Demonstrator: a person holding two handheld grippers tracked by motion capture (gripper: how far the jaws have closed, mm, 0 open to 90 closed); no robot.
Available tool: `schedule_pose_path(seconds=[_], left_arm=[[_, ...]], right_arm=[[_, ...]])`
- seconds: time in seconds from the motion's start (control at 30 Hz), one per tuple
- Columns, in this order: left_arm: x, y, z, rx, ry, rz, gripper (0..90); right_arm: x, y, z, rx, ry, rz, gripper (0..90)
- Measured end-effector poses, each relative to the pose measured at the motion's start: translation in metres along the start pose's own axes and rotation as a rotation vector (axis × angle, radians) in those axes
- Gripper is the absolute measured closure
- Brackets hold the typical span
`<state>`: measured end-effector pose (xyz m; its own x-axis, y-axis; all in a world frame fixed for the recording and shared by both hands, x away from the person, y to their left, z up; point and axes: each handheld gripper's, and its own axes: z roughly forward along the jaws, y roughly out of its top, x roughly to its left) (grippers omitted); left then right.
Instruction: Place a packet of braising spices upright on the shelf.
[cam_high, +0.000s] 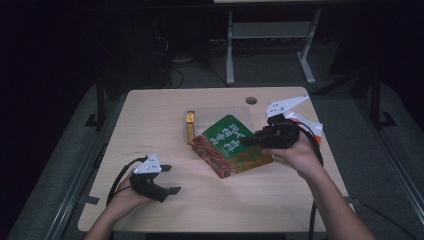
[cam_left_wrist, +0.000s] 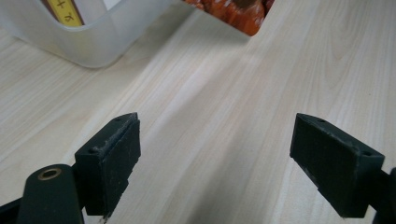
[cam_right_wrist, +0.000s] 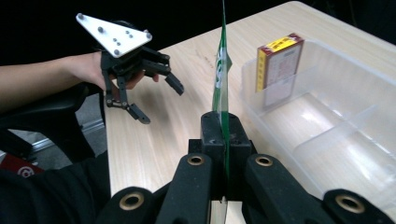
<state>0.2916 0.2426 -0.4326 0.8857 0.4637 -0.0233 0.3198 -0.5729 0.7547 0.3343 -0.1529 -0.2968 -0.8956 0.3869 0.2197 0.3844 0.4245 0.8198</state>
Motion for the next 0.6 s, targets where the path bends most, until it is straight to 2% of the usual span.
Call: schedule_pose_path(seconds=[0.4, 0.53, 0.6], left_arm=[[0.003, -0.003, -0.003, 0.002, 0.004, 0.0, 15.9], [0.0, -0.002, -0.001, -0.005, 0.002, 0.004, 15.9], [0.0, -0.002, -0.001, -0.003, 0.002, 0.004, 15.9]], right_arm=[[-0.008, 0.024, -0.012, -0.009, -0.057, -0.012, 90.0], [-0.014, 0.036, -0.016, -0.013, -0.09, 0.0, 90.0], [-0.015, 0.038, -0.016, -0.016, -0.09, 0.002, 90.0]])
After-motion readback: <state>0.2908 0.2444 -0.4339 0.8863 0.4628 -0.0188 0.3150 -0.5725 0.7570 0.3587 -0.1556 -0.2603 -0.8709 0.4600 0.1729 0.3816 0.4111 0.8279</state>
